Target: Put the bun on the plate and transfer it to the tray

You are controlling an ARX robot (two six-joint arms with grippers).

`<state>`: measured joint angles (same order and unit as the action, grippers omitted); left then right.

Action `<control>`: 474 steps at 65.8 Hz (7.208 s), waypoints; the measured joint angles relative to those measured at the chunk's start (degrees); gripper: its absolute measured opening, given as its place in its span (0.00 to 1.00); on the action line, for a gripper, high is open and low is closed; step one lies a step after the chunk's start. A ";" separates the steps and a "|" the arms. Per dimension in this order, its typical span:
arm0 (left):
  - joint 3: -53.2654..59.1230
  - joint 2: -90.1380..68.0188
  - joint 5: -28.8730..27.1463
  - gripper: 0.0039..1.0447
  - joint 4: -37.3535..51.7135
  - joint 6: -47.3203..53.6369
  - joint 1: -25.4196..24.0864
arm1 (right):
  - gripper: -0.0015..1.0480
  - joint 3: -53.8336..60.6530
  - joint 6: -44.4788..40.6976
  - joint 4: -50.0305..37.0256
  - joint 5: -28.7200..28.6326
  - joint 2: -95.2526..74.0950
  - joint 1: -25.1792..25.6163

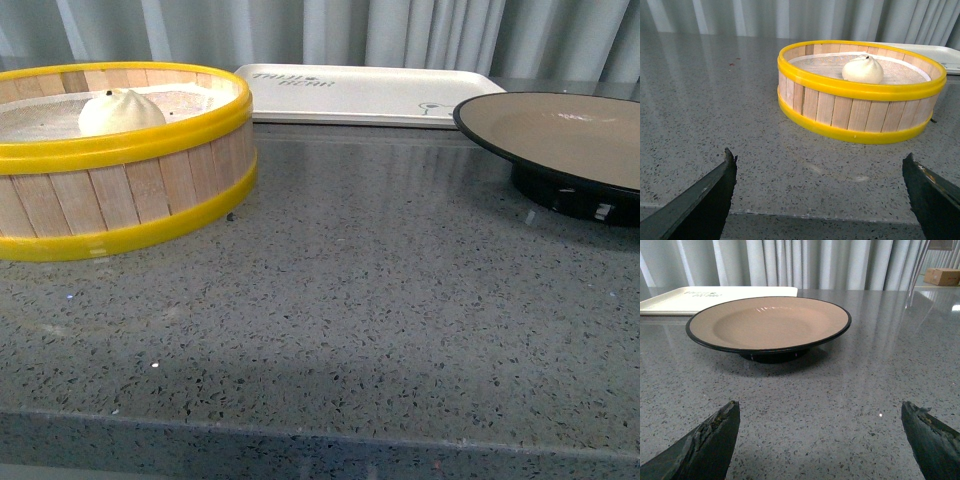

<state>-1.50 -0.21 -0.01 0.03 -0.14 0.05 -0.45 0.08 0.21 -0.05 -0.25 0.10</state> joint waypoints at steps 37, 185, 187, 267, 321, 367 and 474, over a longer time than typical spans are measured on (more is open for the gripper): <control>-50.82 -63.95 4.81 0.94 -5.92 -5.95 8.04 | 0.92 0.00 -0.02 0.00 0.00 0.04 -0.04; -76.76 -88.61 -4.42 0.04 -17.62 2.27 14.12 | 0.92 0.00 -0.02 0.00 0.00 0.04 -0.04; -77.40 -88.50 -4.50 0.04 -17.94 2.29 14.56 | 0.92 0.00 -0.02 0.00 0.00 0.04 -0.04; -133.59 -130.40 -10.64 0.04 -30.12 11.96 47.08 | 0.92 0.00 -0.02 0.00 -0.02 0.04 -0.04; -125.68 -130.29 -6.43 0.48 -31.95 8.79 45.70 | 0.92 0.00 -0.02 0.00 0.00 0.04 -0.04; -122.07 -123.01 -6.88 0.94 -29.57 7.08 43.32 | 0.92 0.00 -0.02 0.00 0.00 0.04 -0.04; -3.48 -24.90 -0.02 0.04 20.00 0.02 -0.04 | 0.92 0.00 -0.02 0.00 0.00 0.04 -0.04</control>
<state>-4.97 -25.10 -0.03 20.03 -0.12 0.01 -0.45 0.05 0.21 -0.05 -0.21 0.05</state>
